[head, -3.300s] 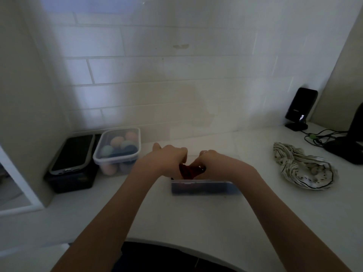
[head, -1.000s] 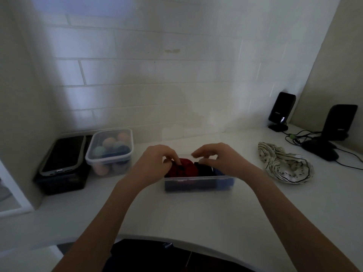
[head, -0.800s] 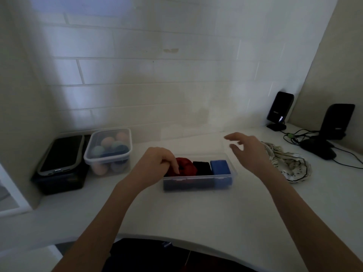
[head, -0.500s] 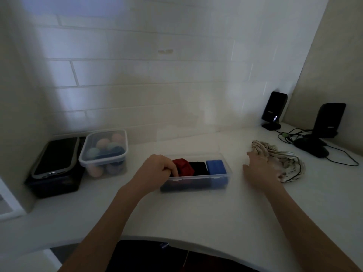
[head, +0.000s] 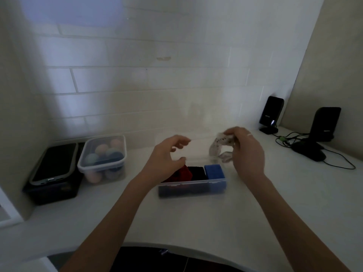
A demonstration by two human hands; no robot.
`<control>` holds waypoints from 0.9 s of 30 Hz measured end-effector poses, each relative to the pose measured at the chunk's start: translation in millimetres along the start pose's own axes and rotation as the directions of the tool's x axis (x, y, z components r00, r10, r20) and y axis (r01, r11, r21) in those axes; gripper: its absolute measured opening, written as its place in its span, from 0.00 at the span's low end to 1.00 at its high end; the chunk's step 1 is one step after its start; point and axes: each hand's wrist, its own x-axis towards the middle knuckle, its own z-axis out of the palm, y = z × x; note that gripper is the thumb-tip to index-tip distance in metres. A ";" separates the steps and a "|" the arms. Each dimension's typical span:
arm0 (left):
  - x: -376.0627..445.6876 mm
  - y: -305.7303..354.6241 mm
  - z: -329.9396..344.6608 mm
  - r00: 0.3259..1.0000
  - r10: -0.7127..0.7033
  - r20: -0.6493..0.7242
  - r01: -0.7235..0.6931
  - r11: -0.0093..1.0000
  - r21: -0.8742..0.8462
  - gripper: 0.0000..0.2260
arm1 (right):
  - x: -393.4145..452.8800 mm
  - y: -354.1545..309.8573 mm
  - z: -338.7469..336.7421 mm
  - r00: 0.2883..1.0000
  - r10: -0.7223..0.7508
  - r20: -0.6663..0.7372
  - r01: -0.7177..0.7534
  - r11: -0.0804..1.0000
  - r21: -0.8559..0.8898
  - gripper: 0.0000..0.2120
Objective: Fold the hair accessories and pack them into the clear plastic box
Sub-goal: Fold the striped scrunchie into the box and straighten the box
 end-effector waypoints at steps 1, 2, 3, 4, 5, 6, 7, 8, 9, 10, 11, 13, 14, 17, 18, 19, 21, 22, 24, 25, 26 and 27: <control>4.5 4.0 4.5 1.000 -0.010 0.024 0.010 1.000 -0.013 0.23 | 2.3 -12.5 -3.8 0.998 -0.065 -0.003 0.065 0.995 0.073 0.16; 9.3 7.4 9.5 0.998 -0.031 0.055 0.032 0.999 -0.029 0.28 | 3.8 -23.5 -6.7 0.994 -0.113 0.006 0.110 0.980 0.163 0.15; 14.6 10.2 14.8 0.995 -0.056 0.088 0.060 0.997 -0.043 0.33 | 4.9 -32.6 -9.0 0.991 -0.131 0.021 0.121 0.960 0.251 0.14; 19.8 12.9 20.1 0.990 -0.081 0.119 0.089 0.994 -0.061 0.35 | 5.8 -40.7 -11.4 0.992 -0.122 0.028 0.106 0.938 0.331 0.14; 24.4 15.0 24.9 0.984 -0.099 0.147 0.111 0.991 -0.076 0.36 | 7.2 -46.9 -13.1 0.994 -0.105 0.015 0.090 0.914 0.396 0.14; 28.7 16.3 29.3 0.979 -0.107 0.172 0.125 0.987 -0.099 0.34 | 8.9 -51.9 -14.9 0.996 -0.088 -0.014 0.085 0.888 0.452 0.13; 32.5 17.7 32.6 0.975 -0.116 0.190 0.142 0.981 -0.129 0.29 | 11.1 -54.5 -16.2 0.996 -0.073 -0.047 0.087 0.865 0.494 0.12; 34.9 20.5 34.1 0.971 -0.130 0.203 0.163 0.974 -0.158 0.23 | 13.4 -55.7 -17.2 0.996 -0.056 -0.070 0.084 0.848 0.524 0.11; 36.9 23.9 34.3 0.965 -0.145 0.220 0.190 0.962 -0.196 0.17 | 15.5 -55.4 -17.9 0.996 -0.040 -0.085 0.080 0.836 0.543 0.11; 38.7 25.9 33.8 0.957 -0.163 0.240 0.219 0.949 -0.229 0.12 | 17.1 -53.8 -18.3 0.995 -0.023 -0.093 0.071 0.827 0.558 0.10; 40.4 29.3 33.4 0.953 -0.173 0.249 0.235 0.939 -0.249 0.09 | 18.2 -50.4 -17.9 0.995 -0.001 -0.099 0.057 0.821 0.568 0.10; 41.3 33.1 32.3 0.949 -0.208 0.238 0.283 0.894 -0.347 0.09 | 18.3 -42.7 -17.7 0.993 0.075 -0.095 -0.006 0.813 0.582 0.09; 41.9 33.5 30.5 0.935 -0.261 0.239 0.348 0.804 -0.482 0.10 | 17.4 -38.0 -17.6 0.989 0.120 -0.089 -0.045 0.810 0.584 0.08; 43.3 27.5 21.3 0.911 -0.299 0.283 0.368 0.286 -0.885 0.17 | 12.5 -22.0 -15.1 0.979 0.199 -0.052 -0.143 0.838 0.526 0.08; 43.7 23.6 17.8 0.925 -0.267 0.271 0.314 0.134 -0.940 0.15 | 10.1 -17.7 -12.8 0.979 0.200 -0.033 -0.159 0.858 0.489 0.08; 43.8 21.4 14.8 0.942 -0.230 0.246 0.254 0.003 -0.967 0.11 | 7.5 -15.3 -10.3 0.981 0.196 -0.013 -0.169 0.874 0.455 0.07; 43.6 22.2 11.2 0.966 -0.175 0.189 0.161 -0.162 -0.974 0.11 | 3.2 -16.1 -5.6 0.976 0.212 0.045 -0.212 0.891 0.402 0.07; 44.0 24.1 10.5 0.972 -0.167 0.167 0.135 -0.188 -0.973 0.14 | 1.5 -18.3 -3.5 0.969 0.230 0.092 -0.248 0.892 0.377 0.09; 45.5 27.0 11.2 0.976 -0.159 0.149 0.124 -0.156 -0.980 0.19 | -1.8 -23.1 -0.9 0.946 0.242 0.218 -0.301 0.905 0.302 0.13; 46.4 27.9 12.3 0.975 -0.172 0.142 0.124 -0.109 -0.986 0.23 | -3.1 -25.7 -0.6 0.935 0.229 0.271 -0.303 0.914 0.271 0.13; 47.5 28.7 12.6 0.972 -0.195 0.132 0.126 -0.042 -0.991 0.27 | -4.2 -27.7 -0.7 0.929 0.208 0.305 -0.295 0.916 0.273 0.12; 49.0 28.4 13.0 0.967 -0.226 0.113 0.129 0.054 -0.990 0.30 | -5.4 -30.2 -1.9 0.928 0.179 0.327 -0.286 0.904 0.317 0.11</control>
